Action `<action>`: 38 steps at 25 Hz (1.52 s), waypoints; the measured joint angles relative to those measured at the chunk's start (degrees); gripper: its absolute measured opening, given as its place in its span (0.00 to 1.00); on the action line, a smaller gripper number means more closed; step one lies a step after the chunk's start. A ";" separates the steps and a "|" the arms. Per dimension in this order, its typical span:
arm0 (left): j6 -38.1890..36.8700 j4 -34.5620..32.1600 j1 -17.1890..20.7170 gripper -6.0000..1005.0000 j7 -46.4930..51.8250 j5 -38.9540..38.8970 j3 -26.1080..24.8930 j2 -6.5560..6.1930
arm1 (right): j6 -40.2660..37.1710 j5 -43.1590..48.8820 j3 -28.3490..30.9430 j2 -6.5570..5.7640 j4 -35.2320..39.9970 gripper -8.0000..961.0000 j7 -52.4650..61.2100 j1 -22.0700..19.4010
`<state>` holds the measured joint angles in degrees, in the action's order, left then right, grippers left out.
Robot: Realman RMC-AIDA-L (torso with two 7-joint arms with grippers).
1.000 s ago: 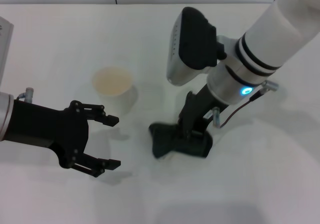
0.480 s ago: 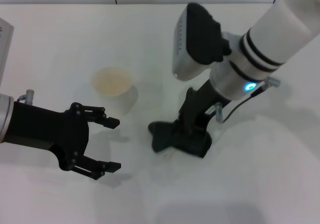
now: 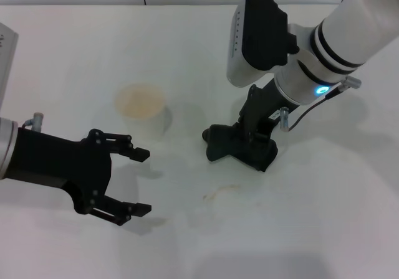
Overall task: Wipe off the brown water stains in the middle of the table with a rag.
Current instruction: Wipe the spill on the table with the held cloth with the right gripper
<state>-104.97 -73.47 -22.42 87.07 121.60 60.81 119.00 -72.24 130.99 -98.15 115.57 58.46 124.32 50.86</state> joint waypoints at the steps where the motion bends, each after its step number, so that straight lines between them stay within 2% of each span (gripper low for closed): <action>1: -0.02 0.00 0.03 0.88 0.01 0.00 0.00 0.00 | -0.18 0.01 0.02 0.00 0.01 0.10 0.00 0.00; 6: -0.06 -0.19 0.40 0.88 0.02 -0.10 0.01 0.00 | -3.22 -1.46 -0.49 0.41 2.01 0.10 -0.03 -0.24; 16: -0.06 -0.28 0.45 0.88 0.03 -0.75 -0.02 -0.06 | -6.05 -8.81 -5.50 0.51 3.73 0.10 -1.12 -0.33; 26: 0.10 -0.06 0.31 0.88 0.03 -0.69 -0.13 -0.09 | -8.21 -13.68 -8.03 0.61 0.65 0.10 -8.69 -0.31; 31: 0.19 -0.04 0.48 0.88 0.09 -0.59 -0.15 -0.09 | -5.52 -12.64 -9.17 0.46 -1.00 0.10 -9.50 -0.44; 34: 0.15 -0.04 0.54 0.88 0.11 -0.54 -0.31 -0.09 | -3.06 -10.55 -7.93 0.13 -1.15 0.10 -9.31 -0.60; 38: 0.11 -0.04 0.57 0.88 0.20 -0.47 -0.27 -0.08 | -0.34 -5.03 -4.97 0.28 -0.02 0.10 -9.09 -2.03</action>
<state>-104.86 -73.51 -21.85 87.27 121.13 60.55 118.92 -72.59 125.96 -103.12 115.84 58.44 115.23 48.83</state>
